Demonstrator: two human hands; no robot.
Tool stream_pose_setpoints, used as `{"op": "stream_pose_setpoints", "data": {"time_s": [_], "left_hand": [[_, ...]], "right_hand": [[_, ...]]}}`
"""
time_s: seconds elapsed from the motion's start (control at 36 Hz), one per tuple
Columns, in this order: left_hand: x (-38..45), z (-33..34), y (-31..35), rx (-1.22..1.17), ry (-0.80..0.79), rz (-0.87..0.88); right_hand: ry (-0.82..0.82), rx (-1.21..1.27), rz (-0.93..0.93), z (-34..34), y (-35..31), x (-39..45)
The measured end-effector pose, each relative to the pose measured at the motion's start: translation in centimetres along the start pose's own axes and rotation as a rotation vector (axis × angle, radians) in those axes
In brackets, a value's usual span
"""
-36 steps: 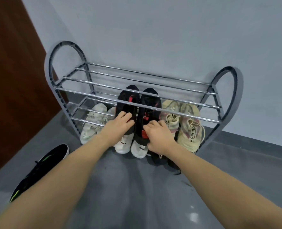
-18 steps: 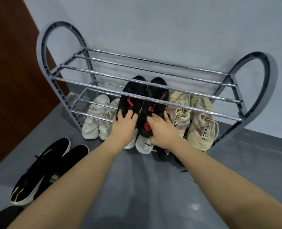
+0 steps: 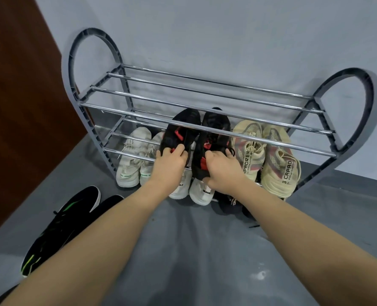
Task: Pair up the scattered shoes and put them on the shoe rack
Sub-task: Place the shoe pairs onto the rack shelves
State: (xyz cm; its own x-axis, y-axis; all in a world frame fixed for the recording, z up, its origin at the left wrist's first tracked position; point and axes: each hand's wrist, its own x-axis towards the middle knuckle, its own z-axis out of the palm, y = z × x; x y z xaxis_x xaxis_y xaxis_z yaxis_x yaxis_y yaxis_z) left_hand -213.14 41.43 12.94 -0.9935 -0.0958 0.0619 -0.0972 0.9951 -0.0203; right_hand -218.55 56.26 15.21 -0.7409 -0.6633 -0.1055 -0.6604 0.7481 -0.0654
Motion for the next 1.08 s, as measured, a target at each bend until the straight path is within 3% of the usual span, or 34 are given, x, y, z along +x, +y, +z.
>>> {"op": "stream_pose_setpoints", "data": {"time_s": [0.31, 0.61, 0.72, 0.81, 1.0, 1.08], "left_hand": [[0.0, 1.6, 0.9, -0.027, -0.051, -0.033], [-0.4, 1.1, -0.6, -0.051, -0.068, 0.055], [-1.8, 1.0, -1.0, -0.127, -0.078, 0.068], [-3.6, -0.1, -1.3, -0.173, -0.069, 0.067], [-6.2, -1.8, -3.1, -0.181, 0.054, 0.142], [-7.7, -0.9, -4.1, -0.230, 0.017, 0.151]], "right_hand": [[-0.016, 0.074, 0.048, 0.2, -0.4, 0.0], [0.145, -0.008, 0.083, 1.8, -1.1, -0.6], [0.269, -0.009, 0.150, 2.6, -2.5, -1.3], [0.268, 0.024, 0.232, 2.4, -4.5, -2.3], [0.401, 0.060, 0.337, 2.8, -9.1, -4.3], [0.356, 0.063, 0.327, 3.5, -10.7, -5.4]]}}
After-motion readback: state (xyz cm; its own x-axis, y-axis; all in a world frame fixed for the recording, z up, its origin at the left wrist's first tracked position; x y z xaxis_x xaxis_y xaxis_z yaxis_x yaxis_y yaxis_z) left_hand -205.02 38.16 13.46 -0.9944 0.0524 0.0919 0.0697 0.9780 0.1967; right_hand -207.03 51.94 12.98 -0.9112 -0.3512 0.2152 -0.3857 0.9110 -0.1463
